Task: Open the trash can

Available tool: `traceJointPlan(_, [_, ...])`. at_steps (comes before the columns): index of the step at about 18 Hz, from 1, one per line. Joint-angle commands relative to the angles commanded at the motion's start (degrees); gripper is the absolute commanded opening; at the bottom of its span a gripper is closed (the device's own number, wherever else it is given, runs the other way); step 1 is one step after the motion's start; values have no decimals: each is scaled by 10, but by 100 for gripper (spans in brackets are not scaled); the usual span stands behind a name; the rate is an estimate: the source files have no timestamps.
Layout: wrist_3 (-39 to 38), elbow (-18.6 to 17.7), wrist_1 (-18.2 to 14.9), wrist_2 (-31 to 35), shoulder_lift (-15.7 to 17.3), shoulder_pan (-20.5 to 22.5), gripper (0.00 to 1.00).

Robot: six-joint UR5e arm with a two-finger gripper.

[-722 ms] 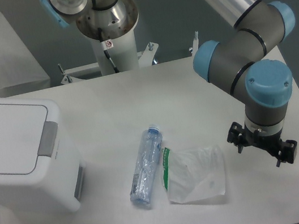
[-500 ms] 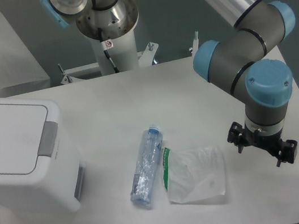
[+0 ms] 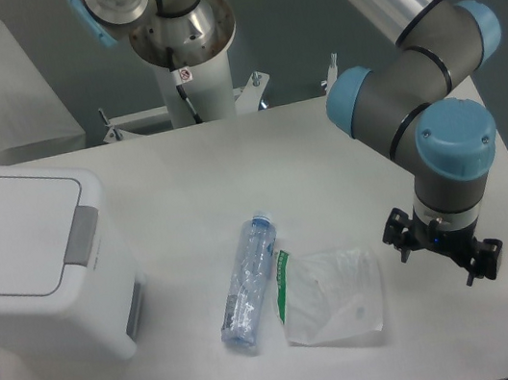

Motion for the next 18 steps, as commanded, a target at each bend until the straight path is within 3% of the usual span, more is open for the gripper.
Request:
traceJointPlan(3, [-32,-1,0,-13,1,4,100])
traceJointPlan(7, [-146,-2,1,-44,1,-4,100])
traceJointPlan(12, [-190,-14,1,-85,8,-21,100])
traceJointPlan(15, [-193,-56,5,-109,24,-28,100])
traceJointPlan(18, [-196,-95,5,-165,67,-40,100])
